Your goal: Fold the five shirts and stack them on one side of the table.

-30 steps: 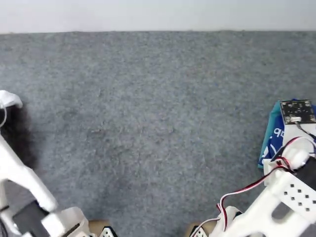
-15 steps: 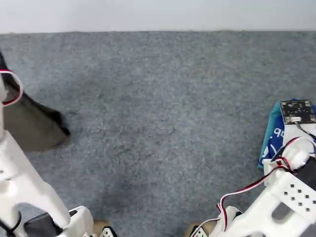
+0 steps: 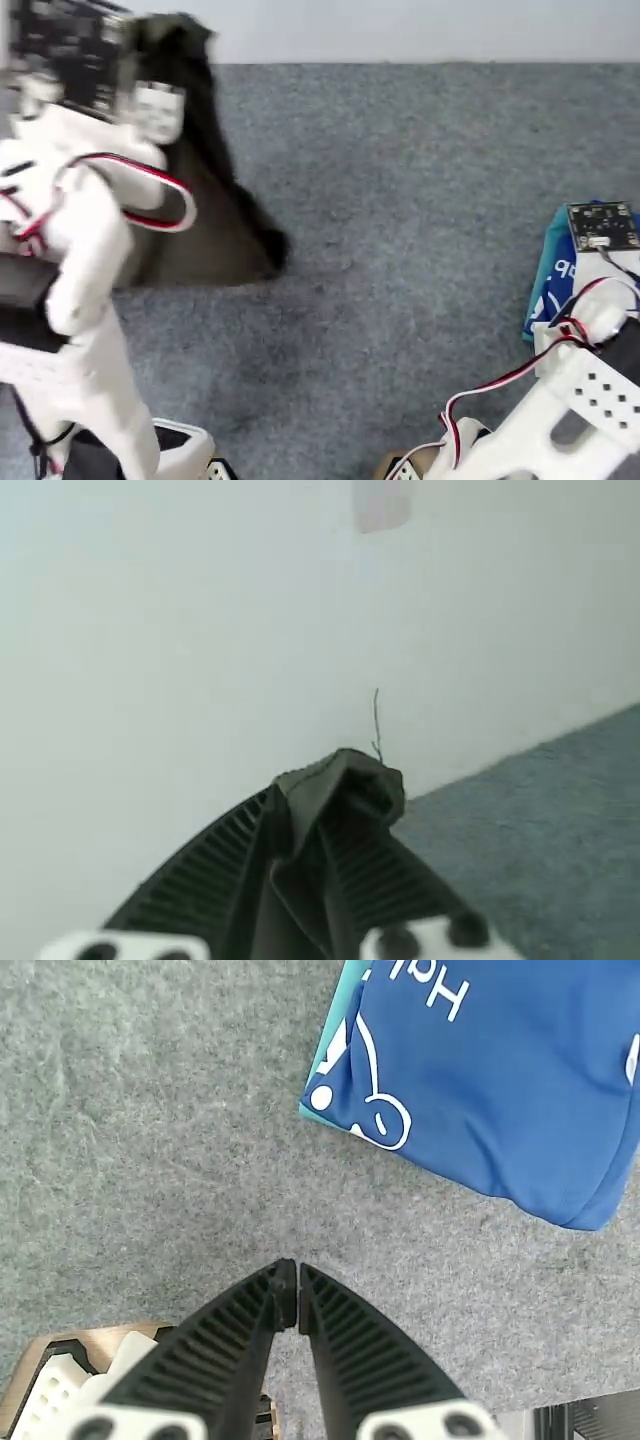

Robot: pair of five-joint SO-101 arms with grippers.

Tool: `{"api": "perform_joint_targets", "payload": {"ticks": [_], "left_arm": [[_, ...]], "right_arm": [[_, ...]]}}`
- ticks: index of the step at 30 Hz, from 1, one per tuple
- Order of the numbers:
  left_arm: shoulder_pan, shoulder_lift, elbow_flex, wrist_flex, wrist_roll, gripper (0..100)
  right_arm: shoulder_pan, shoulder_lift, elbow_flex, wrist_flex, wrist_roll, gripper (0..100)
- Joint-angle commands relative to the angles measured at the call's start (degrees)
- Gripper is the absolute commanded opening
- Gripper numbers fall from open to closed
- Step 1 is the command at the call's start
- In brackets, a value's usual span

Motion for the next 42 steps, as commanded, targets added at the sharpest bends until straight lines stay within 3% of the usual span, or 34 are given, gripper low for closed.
{"api": "perform_joint_targets", "payload": {"ticks": [1, 5, 9, 16, 22, 25, 28, 31, 38, 42], "left_arm": [[7.4, 1.8, 0.8, 0.2, 0.4, 2], [14.1, 6.0, 2.3, 0.5, -3.7, 2], [16.5, 10.0, 2.2, 1.8, -4.0, 2], [14.0, 11.6, 2.0, 4.1, -1.3, 9], [10.5, 11.6, -5.0, 16.2, -1.6, 11], [4.5, 11.6, -8.7, 20.8, -1.2, 13], [-6.0, 11.2, -8.5, 20.7, -1.4, 13], [-16.1, 11.0, -4.6, 20.7, -1.8, 13], [-35.6, 11.2, 18.5, 20.3, -12.2, 13], [-42.9, 11.2, 35.7, 14.1, -22.3, 13]], "right_arm": [[-0.5, -0.7, 0.6, 2.2, 0.4, 0.9], [-0.5, -0.9, 3.3, 2.2, 0.4, 0.9], [-0.5, -1.0, 4.8, 2.2, 0.4, 0.9], [-0.5, -1.0, 4.8, 1.9, 0.4, 0.9], [-2.9, -1.0, 4.7, 1.9, 0.1, 0.9], [-7.0, -1.0, 4.7, 1.9, 0.0, 0.9], [-12.8, -0.4, 4.7, 1.8, -0.2, 0.9], [-19.2, -0.2, 5.1, 0.7, -5.4, 0.9], [-29.6, 3.3, 6.6, -0.1, -12.7, 0.9], [-31.5, 4.7, 6.6, -0.3, -13.1, 0.9]]}}
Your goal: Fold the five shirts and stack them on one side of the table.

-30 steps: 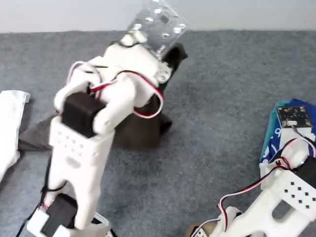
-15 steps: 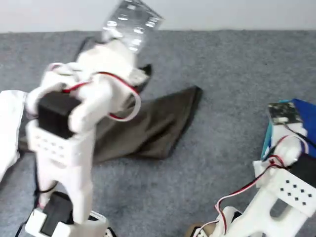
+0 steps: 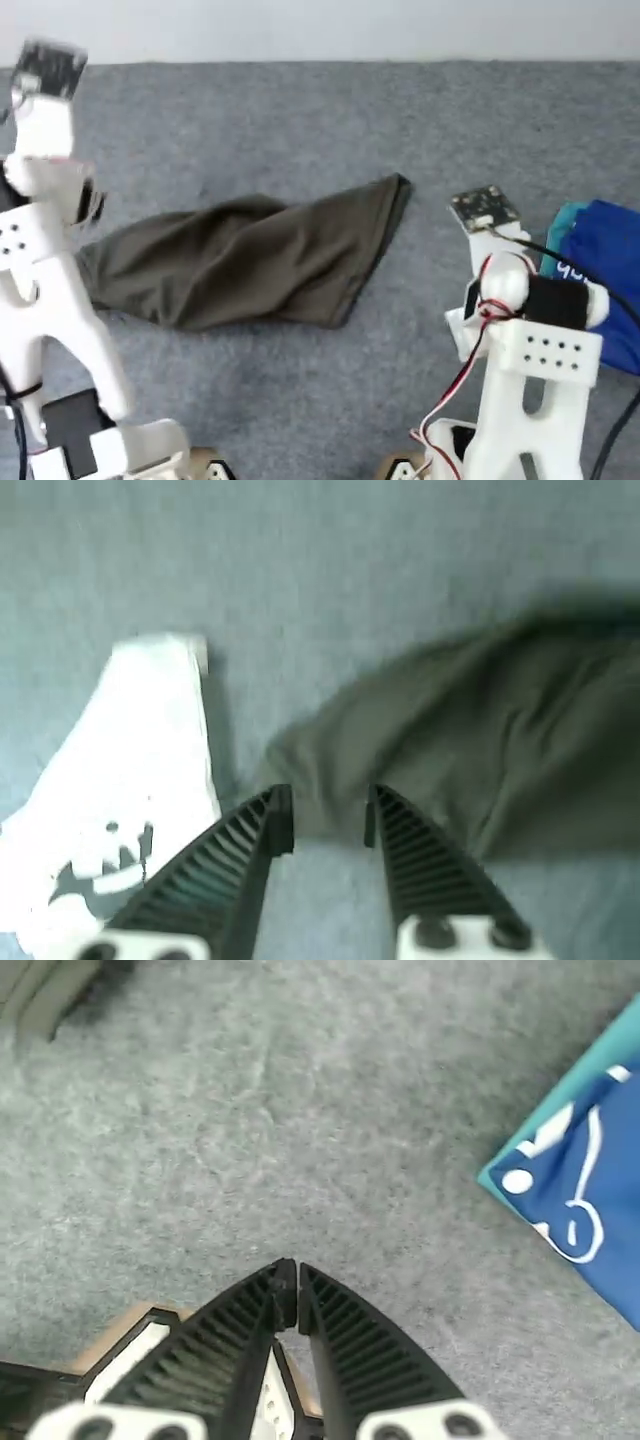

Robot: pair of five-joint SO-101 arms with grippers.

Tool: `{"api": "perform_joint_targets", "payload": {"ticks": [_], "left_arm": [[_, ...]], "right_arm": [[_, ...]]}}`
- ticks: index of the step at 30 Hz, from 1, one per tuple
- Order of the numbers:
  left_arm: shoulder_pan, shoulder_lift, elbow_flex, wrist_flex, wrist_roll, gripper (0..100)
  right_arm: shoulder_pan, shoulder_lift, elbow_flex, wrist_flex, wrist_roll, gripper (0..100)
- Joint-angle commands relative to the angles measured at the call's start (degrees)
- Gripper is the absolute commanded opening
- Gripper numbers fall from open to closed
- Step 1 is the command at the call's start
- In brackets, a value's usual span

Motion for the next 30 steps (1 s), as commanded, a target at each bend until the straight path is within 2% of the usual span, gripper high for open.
{"api": "perform_joint_targets", "payload": {"ticks": [1, 6, 9, 12, 21, 27, 30], "left_arm": [[-6.5, -0.6, 14.8, -6.4, -8.5, 13], [-11.8, -0.8, 28.9, -17.3, -12.0, 17], [-14.0, -1.3, 29.3, -17.4, -11.9, 17], [-17.5, -2.5, 26.4, -17.2, -8.7, 16], [-27.6, -12.6, 24.4, -17.1, -7.9, 11], [-32.4, -17.9, 24.5, -17.0, -7.8, 11], [-34.0, -20.0, 24.5, -17.0, -7.8, 11]], "right_arm": [[-1.8, 1.1, -0.2, -0.2, -1.3, 0.9], [-6.5, 5.0, -0.2, -0.9, -4.7, 1.1], [-11.1, 9.9, -0.4, -3.6, -9.1, 6.1], [-16.7, 15.1, -1.0, -8.2, -11.6, 10.7], [-33.1, 33.7, -6.1, -26.9, -11.5, 0.9], [-35.2, 50.6, -15.5, -34.8, -10.8, 1.0], [-33.5, 59.8, -23.6, -38.1, -5.3, 1.0]]}}
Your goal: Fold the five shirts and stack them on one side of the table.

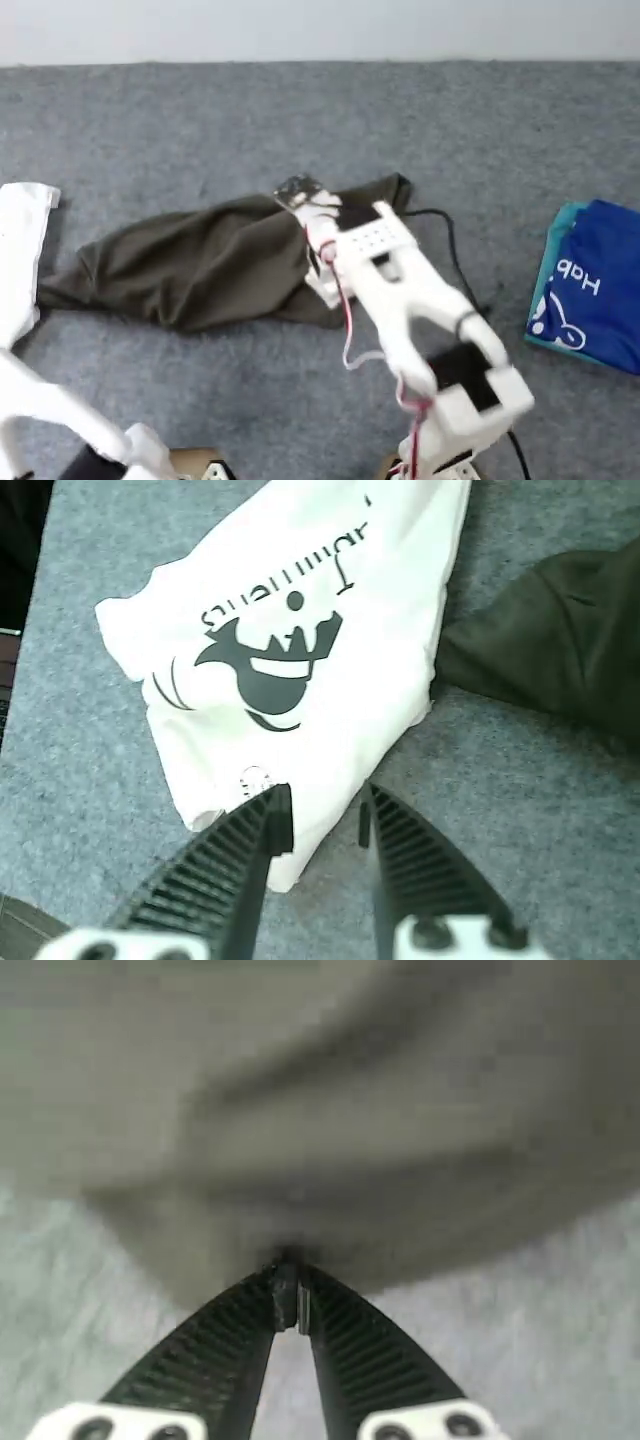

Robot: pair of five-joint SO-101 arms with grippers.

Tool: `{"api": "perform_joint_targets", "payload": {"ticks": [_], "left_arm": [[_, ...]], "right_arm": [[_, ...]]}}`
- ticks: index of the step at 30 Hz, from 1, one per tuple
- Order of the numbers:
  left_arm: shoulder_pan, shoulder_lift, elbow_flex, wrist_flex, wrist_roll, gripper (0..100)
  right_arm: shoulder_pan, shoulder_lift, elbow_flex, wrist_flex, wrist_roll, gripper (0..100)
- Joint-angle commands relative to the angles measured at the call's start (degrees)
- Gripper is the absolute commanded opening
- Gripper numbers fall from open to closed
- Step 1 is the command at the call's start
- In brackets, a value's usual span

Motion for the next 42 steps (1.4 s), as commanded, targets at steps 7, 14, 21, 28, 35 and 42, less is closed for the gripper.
{"api": "perform_joint_targets", "payload": {"ticks": [7, 14, 21, 28, 35, 42], "left_arm": [[-1.3, -7.6, -1.8, 2.6, 0.9, 11], [-1.3, -8.5, -1.8, 2.8, 0.9, 11], [-1.3, -8.5, -1.8, 2.8, 0.9, 11], [-0.3, -8.8, 1.2, 2.5, 0.9, 11], [0.2, -8.9, 2.6, 2.5, 0.9, 10], [-0.2, -8.9, 2.6, 2.6, 0.9, 10]], "right_arm": [[6.5, 24.8, -36.0, -9.5, 14.9, 1.1], [7.8, 36.2, -58.5, 0.1, 15.0, 1.1], [6.1, 36.5, -72.1, 24.0, 14.9, 1.1], [3.7, 36.0, -78.1, 37.9, 14.9, 1.0], [0.7, 30.8, -65.3, 37.8, 12.2, 1.0], [2.5, 38.4, -59.2, 23.3, 14.2, 1.0]]}}
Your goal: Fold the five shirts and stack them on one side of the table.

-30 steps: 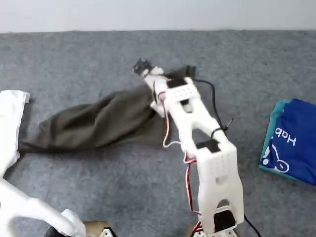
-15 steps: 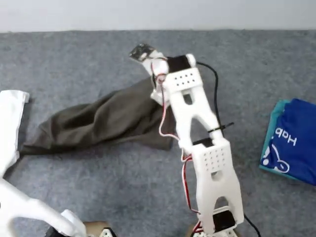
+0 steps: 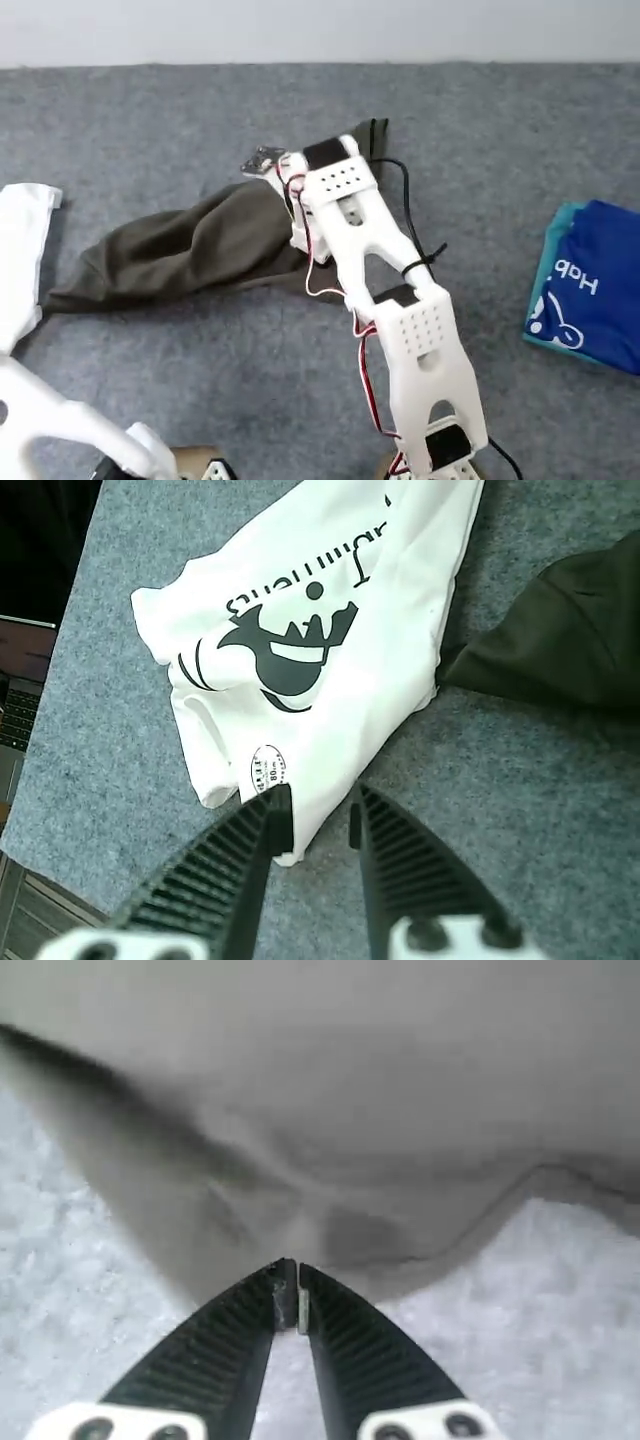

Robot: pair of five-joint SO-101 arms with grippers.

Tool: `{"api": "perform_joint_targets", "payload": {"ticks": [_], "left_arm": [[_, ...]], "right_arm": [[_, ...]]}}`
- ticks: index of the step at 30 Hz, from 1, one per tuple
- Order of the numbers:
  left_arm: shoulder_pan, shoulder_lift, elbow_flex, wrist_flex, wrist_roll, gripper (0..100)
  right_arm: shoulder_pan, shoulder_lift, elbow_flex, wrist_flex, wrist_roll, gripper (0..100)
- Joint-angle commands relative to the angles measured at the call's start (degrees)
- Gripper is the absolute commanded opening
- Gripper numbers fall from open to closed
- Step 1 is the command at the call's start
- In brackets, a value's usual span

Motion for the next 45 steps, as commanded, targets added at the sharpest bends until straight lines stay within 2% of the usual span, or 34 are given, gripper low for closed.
{"api": "perform_joint_targets", "payload": {"ticks": [1, 5, 9, 16, 22, 26, 29, 35, 38, 45], "left_arm": [[0.1, -1.5, -0.2, 0.1, 0.9, 10], [0.0, -1.6, -0.2, 0.3, 0.9, 10], [0.0, -1.6, -0.2, 0.3, 0.9, 10], [0.0, -1.6, -0.2, 0.3, 0.9, 10], [0.0, -1.6, -0.1, 0.3, 0.9, 10], [0.1, -1.6, 0.0, 0.3, 0.9, 10], [0.1, -1.6, 0.0, 0.1, 0.9, 10], [0.1, -1.6, 0.0, 0.2, 0.9, 10], [0.4, -1.6, 0.0, 0.2, 0.9, 10], [0.1, -1.6, -0.2, 0.2, 0.9, 10]], "right_arm": [[2.7, 1.6, -1.1, -10.5, 2.6, 1.0], [5.4, 4.6, -7.0, -18.2, 6.7, 1.0], [6.2, 6.5, -13.7, -18.5, 7.2, 1.0], [4.9, 6.9, -22.3, -7.5, 6.9, 1.0], [3.2, 7.2, -31.9, 7.6, 6.8, 1.6], [3.6, 3.7, -27.7, 7.3, 4.2, 3.9], [2.7, -1.9, -17.8, 7.3, 4.0, 7.5], [0.3, -11.6, 1.2, 6.8, 4.3, 6.9], [0.5, -8.7, 3.4, 2.5, 4.3, 6.9], [5.1, -0.6, 3.3, -22.1, 4.4, 6.9]]}}
